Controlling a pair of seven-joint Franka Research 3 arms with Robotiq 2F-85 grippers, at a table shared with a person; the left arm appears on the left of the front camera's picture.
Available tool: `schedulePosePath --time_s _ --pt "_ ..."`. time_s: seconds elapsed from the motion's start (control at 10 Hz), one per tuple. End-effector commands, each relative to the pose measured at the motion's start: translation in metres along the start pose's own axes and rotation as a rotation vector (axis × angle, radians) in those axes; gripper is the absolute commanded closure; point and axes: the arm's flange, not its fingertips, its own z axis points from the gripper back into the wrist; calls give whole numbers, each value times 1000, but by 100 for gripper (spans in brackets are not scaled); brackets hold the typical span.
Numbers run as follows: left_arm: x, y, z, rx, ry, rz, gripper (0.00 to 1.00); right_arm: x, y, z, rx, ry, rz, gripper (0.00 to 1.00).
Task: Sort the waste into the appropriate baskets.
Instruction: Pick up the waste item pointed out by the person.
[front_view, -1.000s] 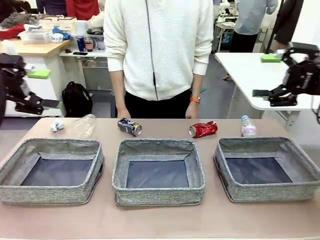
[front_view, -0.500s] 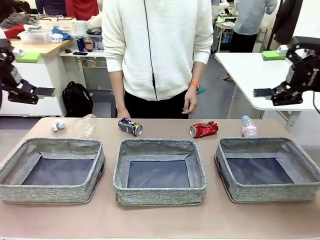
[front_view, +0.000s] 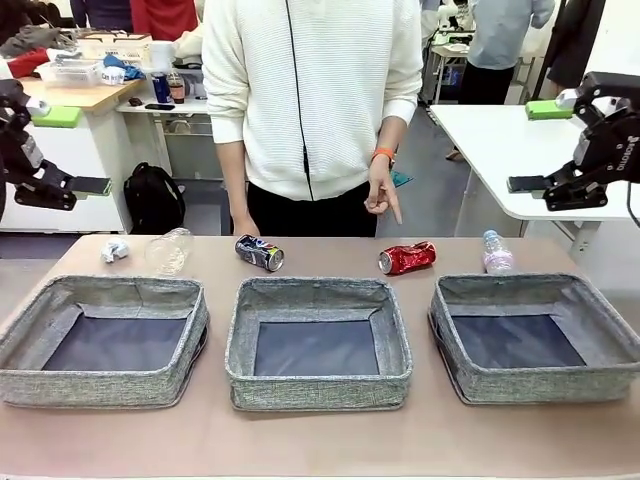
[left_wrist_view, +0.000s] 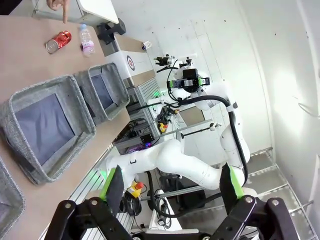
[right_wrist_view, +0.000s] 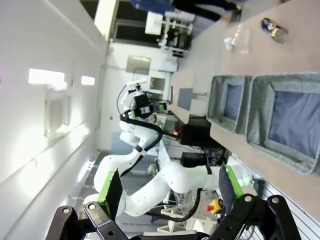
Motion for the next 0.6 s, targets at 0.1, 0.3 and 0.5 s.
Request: schedulePosePath --time_s 0.1,0.3,0.5 --pt "0 1 -1 -25 -5 -25 0 2 4 -3 25 -5 -8 0" --pt "0 1 -1 -25 -5 -25 0 2 4 -3 25 -5 -8 0" --pt "0 1 -1 -25 -5 -25 0 2 4 -3 25 -5 -8 0"
